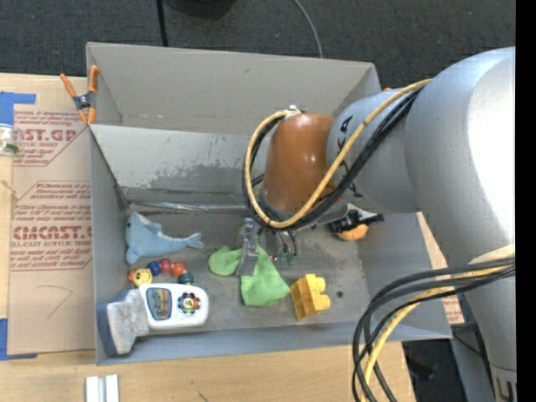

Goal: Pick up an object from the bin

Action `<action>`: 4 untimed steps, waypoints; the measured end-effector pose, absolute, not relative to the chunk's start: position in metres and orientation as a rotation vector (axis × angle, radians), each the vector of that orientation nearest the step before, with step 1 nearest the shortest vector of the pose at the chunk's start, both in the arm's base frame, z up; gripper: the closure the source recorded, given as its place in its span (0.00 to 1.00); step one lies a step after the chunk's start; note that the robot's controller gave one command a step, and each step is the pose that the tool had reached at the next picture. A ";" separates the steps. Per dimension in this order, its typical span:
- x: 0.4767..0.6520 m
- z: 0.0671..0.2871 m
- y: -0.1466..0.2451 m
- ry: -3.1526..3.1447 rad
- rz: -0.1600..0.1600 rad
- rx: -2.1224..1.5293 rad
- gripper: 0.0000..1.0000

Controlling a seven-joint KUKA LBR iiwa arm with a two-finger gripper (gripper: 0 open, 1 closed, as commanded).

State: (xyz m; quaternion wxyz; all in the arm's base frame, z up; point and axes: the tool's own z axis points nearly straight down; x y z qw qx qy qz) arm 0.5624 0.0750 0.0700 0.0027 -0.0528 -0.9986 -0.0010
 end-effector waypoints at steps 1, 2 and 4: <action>0.562 0.070 0.075 -3.132 -0.003 -0.166 1.00; 0.559 0.181 0.087 -3.135 -0.005 -0.153 1.00; 0.557 0.224 0.086 -3.129 -0.003 -0.115 1.00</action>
Offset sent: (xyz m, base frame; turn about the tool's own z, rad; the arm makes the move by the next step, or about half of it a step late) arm -0.0035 0.0111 0.1108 -0.0072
